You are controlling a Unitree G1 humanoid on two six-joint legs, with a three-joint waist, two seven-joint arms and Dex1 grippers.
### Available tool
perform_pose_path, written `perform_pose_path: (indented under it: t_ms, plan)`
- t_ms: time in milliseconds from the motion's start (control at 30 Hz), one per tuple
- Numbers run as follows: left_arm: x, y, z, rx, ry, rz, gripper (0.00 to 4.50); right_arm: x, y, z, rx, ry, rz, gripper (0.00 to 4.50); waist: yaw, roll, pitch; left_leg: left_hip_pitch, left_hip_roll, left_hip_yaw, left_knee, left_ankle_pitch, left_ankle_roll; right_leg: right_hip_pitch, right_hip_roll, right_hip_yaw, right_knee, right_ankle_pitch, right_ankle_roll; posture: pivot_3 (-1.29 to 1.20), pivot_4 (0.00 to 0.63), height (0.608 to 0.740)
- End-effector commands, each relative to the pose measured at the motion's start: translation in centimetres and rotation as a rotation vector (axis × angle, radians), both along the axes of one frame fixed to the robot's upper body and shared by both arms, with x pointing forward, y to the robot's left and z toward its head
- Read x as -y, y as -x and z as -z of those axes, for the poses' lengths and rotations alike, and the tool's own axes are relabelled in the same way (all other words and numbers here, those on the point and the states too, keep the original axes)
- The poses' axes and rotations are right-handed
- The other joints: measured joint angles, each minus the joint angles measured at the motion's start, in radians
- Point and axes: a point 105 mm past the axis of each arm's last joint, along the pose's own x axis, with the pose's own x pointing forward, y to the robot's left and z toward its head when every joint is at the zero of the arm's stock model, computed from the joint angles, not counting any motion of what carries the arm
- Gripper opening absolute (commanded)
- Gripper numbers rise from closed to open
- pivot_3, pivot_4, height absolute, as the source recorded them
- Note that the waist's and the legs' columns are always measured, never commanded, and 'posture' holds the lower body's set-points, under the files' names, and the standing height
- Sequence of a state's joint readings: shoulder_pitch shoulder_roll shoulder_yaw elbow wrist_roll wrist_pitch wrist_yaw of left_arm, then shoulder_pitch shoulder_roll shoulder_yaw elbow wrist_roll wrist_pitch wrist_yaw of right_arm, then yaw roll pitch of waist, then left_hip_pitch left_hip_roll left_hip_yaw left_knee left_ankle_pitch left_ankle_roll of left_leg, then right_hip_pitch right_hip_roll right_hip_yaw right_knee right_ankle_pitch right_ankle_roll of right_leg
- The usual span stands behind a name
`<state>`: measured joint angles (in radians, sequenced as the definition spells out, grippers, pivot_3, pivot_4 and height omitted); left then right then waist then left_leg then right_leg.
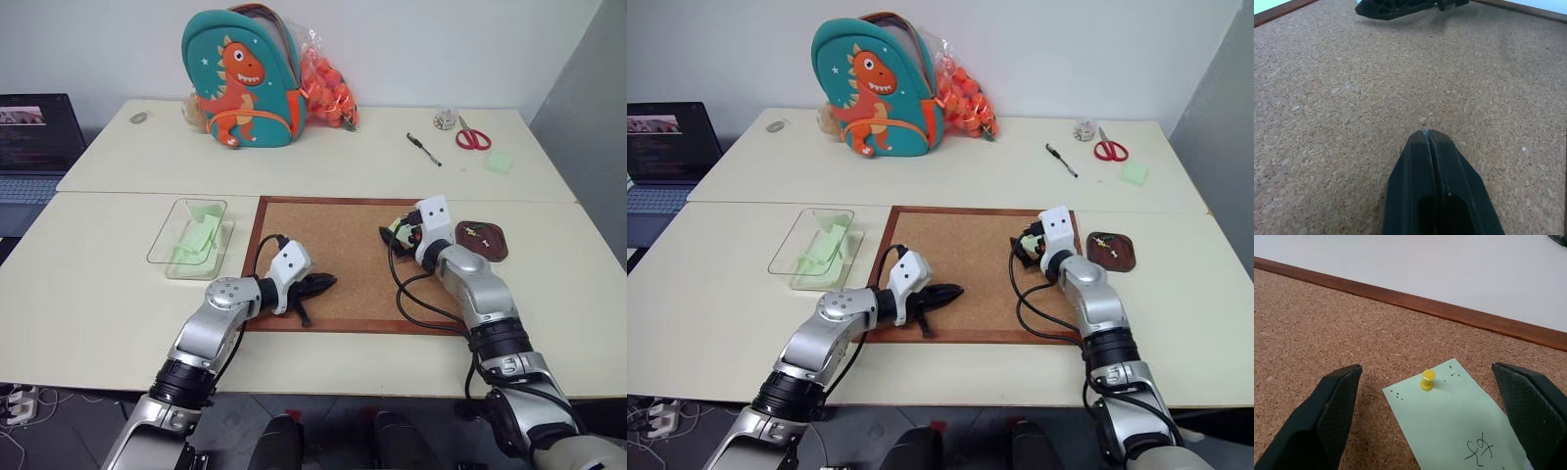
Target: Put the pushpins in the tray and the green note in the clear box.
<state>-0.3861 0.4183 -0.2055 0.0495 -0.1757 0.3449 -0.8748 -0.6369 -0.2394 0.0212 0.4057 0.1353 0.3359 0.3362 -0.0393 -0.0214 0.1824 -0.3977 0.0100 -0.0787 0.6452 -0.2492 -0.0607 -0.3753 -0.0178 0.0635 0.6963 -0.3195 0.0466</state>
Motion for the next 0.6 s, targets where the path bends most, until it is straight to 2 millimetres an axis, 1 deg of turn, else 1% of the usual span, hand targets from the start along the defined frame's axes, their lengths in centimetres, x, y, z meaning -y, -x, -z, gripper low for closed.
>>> perform_pose_path:
  t_ms: [33, 267, 467, 600]
  plan:
    - [0.00, 0.47, 0.55, -0.019, -0.016, 0.007, 0.00, 0.38, -0.53, -1.62, 0.064, -0.007, 0.016, 3.55, 0.000, 0.000, 0.000, 0.000, 0.000, 0.000, 0.000, 0.000, 0.000, 0.000, 0.000, 0.000, 0.000, 0.000, 0.000, 0.00, 0.150, 0.740]
    - [-0.02, 0.67, 0.76, -0.024, -0.022, 0.013, 0.00, 0.56, -0.66, -1.20, 0.058, 0.005, 0.024, 2.22, -0.002, 0.000, 0.000, 0.000, 0.000, 0.000, 0.000, 0.000, 0.000, 0.000, 0.000, 0.000, 0.000, 0.000, 0.000, 0.00, 0.150, 0.740]
    - [-0.04, 0.80, 0.83, -0.028, -0.022, 0.014, 0.00, 0.46, -0.75, -1.37, 0.072, 0.001, 0.028, 1.14, -0.002, 0.000, 0.000, 0.000, 0.000, 0.000, 0.000, 0.000, 0.000, 0.000, 0.000, 0.000, 0.000, 0.000, 0.000, 0.00, 0.150, 0.740]
    - [-0.03, 0.95, 0.97, -0.033, -0.024, 0.015, 0.00, 0.33, -0.77, -1.48, 0.078, -0.003, 0.024, 0.31, -0.002, 0.000, 0.000, 0.000, 0.000, 0.000, 0.000, 0.000, 0.000, 0.000, 0.000, 0.000, 0.000, 0.000, 0.000, 0.00, 0.150, 0.740]
